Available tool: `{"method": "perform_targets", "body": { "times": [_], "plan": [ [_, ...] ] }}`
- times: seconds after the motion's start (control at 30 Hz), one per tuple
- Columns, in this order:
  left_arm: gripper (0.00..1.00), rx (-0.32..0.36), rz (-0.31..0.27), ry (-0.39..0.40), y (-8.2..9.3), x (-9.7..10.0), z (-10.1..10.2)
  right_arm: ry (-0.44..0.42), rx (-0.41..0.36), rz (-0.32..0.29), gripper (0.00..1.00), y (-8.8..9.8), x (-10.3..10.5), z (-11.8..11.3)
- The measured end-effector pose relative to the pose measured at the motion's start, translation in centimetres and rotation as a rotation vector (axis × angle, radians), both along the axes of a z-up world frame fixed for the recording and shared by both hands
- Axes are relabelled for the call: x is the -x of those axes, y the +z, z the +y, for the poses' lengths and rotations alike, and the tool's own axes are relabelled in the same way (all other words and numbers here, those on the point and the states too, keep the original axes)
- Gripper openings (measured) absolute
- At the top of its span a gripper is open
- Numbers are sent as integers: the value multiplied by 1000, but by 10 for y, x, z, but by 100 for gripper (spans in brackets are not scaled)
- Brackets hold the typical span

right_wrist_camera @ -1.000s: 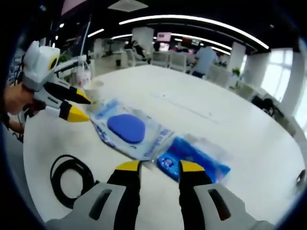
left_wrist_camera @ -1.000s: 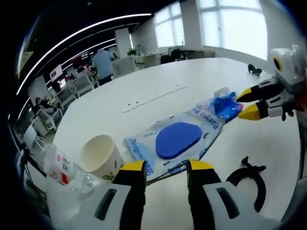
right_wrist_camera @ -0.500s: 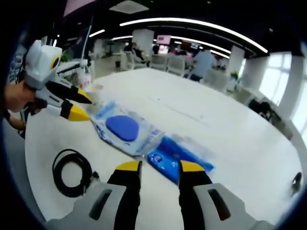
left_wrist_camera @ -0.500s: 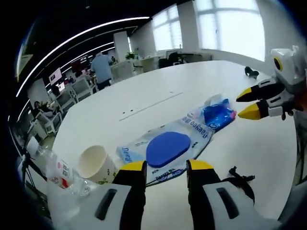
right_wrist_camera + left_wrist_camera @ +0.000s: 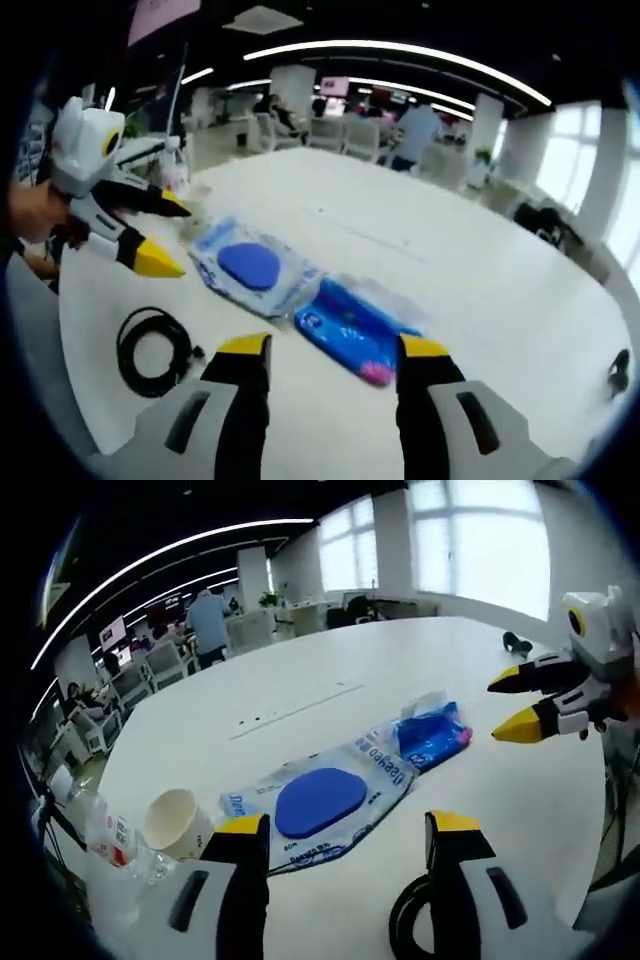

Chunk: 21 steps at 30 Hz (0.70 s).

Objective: Arrange the tabletop items into an orderly group along one side of the table until the central work area is clear of visible clutter.

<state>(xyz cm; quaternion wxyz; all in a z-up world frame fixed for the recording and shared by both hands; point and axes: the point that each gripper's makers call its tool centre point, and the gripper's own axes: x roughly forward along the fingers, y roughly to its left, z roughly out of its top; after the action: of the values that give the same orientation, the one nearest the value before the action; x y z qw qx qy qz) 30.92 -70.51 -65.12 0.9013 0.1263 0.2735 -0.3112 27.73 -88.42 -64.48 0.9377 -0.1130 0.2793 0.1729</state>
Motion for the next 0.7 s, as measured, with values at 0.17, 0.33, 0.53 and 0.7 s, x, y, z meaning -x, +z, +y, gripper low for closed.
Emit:
{"method": "perform_targets", "body": {
  "times": [0.17,0.33,0.53,0.7],
  "plan": [
    [81,22,25,22,-4,3,-8,-4,-20,2,64,1,2,-7],
    [87,26,24,22,-3,4,-17,-18,-47,3,76,2,5,-17],
    [92,37,20,21,-1,4,-28,-19,-59,-2,83,4,8,-25],
    [92,44,17,24,0,3,-37,-13,-64,2,85,3,8,-32]
  ]
}}
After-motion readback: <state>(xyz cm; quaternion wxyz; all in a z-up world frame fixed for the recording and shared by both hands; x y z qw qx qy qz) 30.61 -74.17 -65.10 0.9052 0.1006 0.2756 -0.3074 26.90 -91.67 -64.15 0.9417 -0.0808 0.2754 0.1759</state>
